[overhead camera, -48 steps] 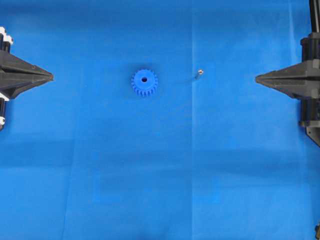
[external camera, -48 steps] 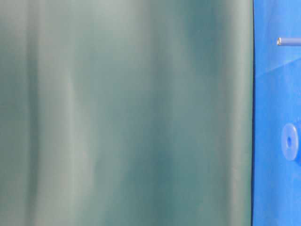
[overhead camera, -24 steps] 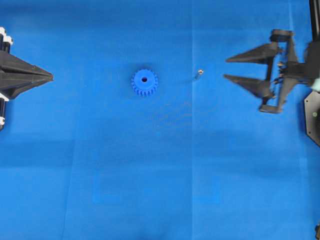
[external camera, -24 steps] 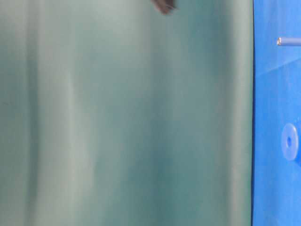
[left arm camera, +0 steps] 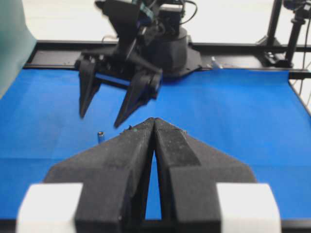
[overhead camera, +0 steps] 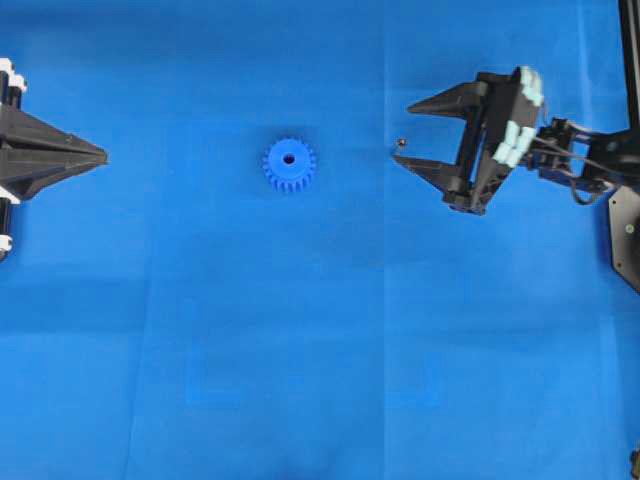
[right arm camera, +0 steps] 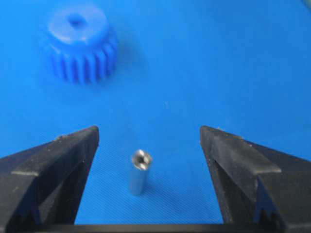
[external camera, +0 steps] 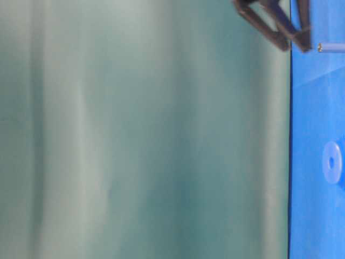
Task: Insert the shaft placed at a random location into the center hole of the small gear at another random location.
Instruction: 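Move the open right gripper left over the upright metal shaft and close on it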
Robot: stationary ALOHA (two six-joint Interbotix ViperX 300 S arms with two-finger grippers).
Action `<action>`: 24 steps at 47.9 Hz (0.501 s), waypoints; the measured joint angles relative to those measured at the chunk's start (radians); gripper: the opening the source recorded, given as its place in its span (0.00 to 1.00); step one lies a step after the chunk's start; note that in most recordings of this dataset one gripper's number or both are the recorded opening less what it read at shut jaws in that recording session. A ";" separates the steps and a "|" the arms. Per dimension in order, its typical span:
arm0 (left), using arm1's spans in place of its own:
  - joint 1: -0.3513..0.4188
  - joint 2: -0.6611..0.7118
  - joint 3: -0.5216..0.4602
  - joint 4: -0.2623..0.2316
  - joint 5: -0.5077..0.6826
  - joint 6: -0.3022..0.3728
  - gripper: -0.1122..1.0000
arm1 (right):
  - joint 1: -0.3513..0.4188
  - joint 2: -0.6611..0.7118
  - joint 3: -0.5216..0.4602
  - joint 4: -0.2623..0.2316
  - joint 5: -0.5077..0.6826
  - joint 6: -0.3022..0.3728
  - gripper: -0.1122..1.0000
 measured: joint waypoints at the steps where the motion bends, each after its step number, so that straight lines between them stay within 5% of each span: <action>1: 0.000 -0.002 0.000 0.000 0.000 0.000 0.10 | 0.000 0.012 -0.002 0.002 -0.003 0.002 0.76; 16: 0.000 -0.012 0.008 0.000 0.000 0.003 0.10 | 0.012 0.091 -0.021 0.009 -0.021 0.002 0.73; 24: 0.000 -0.012 0.011 0.000 0.000 0.003 0.10 | 0.018 0.091 -0.021 0.009 -0.021 0.002 0.41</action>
